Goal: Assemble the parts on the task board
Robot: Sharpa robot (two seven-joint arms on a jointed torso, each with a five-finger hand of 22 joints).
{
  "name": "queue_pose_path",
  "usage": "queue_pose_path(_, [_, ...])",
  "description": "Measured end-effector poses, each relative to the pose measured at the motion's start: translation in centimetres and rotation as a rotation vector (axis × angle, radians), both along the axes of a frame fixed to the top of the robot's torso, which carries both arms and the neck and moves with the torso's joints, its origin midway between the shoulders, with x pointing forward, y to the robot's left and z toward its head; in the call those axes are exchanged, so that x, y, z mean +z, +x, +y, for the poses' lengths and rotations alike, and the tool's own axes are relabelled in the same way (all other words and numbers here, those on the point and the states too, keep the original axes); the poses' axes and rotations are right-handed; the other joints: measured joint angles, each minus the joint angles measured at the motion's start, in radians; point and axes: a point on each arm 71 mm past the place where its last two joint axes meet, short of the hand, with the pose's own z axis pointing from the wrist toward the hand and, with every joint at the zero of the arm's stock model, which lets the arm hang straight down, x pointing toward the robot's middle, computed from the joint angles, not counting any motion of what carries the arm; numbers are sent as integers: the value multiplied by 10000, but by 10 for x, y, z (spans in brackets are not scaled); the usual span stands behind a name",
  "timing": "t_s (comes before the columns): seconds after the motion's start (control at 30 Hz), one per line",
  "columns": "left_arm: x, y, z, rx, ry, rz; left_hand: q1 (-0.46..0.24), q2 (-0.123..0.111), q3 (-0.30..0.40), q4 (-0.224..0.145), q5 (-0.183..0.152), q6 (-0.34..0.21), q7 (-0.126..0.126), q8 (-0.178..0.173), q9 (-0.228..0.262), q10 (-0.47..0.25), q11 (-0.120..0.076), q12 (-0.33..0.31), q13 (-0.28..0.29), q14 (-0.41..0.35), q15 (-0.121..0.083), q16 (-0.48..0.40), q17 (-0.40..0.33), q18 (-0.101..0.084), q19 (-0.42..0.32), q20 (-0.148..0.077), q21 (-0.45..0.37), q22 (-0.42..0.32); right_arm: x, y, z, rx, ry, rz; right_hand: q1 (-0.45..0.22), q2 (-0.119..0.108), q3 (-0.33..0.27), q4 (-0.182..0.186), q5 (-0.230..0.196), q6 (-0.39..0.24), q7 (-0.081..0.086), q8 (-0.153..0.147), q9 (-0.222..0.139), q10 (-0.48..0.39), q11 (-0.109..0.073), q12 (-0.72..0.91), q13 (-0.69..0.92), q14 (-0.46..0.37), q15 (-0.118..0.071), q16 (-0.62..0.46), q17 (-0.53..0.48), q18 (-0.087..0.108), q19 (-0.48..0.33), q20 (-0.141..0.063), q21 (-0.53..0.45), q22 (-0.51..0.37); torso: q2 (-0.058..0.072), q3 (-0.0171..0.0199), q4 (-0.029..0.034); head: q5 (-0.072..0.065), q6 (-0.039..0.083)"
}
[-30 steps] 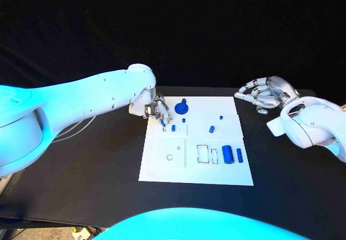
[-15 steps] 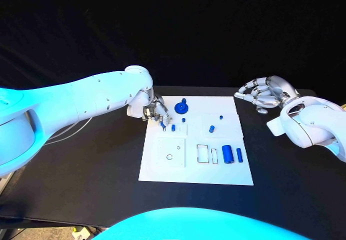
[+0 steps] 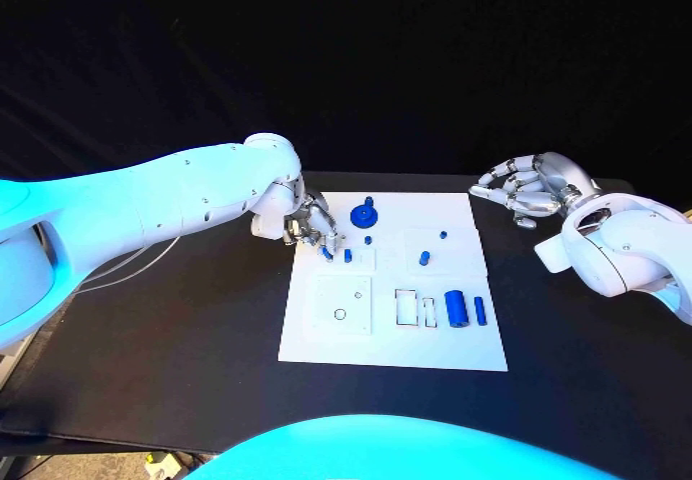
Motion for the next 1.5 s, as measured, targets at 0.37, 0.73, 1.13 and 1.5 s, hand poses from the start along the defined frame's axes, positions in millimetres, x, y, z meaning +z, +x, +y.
queue_pose_path(0.37, [0, 1, 0, -61, 216, -187, 0, 0, 0, 0, 0, 0, 0, 0, -1, 0, 0, 0, 1, 0, 0, 0, 0, 0, 0, 0, 0, 1, 0, 0, -1, -8, -3, 5, 0, 0, 0, 0, 0, 0, 0, 0, 1, 0, 0, 0, 0, 0, 0, 0, 0, 1, 0, 0, 0, 0, 3, 1, -11, 19, -24])
queue_pose_path(0.73, [-2, -1, -1, -167, 356, -288, 0, 0, 0, 0, 0, 1, 0, 2, -35, 0, 0, 0, 1, 0, 0, 0, 0, 0, 0, 0, 0, 1, 0, 0, -1, -3, -2, 9, 0, 0, -1, 0, 0, 0, 0, 0, 2, 0, 0, 0, 0, 0, 0, 0, 0, 0, 0, 0, 0, 0, 3, 1, -12, 31, -50])
queue_pose_path(1.13, [-3, -2, -2, -218, 413, -376, 1, 0, 0, 0, 0, 4, 1, 6, -146, 0, 0, 0, 1, 0, 0, 0, 0, 0, 0, 0, 0, 1, 0, 0, 0, 6, -2, 13, 0, 0, -1, 0, 0, 0, 0, 0, 2, 0, 0, 0, 0, 0, 0, 0, 0, 0, 0, 0, 0, 0, 0, 1, -14, 36, -40])
queue_pose_path(1.5, [-3, -3, -4, -335, 431, -312, 1, -1, 0, 0, 0, 4, 1, 5, -144, 0, 0, 0, 1, 0, 0, 0, 0, 0, 0, 0, 0, 2, 0, 0, 0, 15, -2, 21, 0, 0, -1, 0, 0, 0, 0, 0, 2, 0, 0, 0, -1, 0, 0, 0, 0, 0, 0, 0, 0, 0, 1, 1, -12, 30, -41])
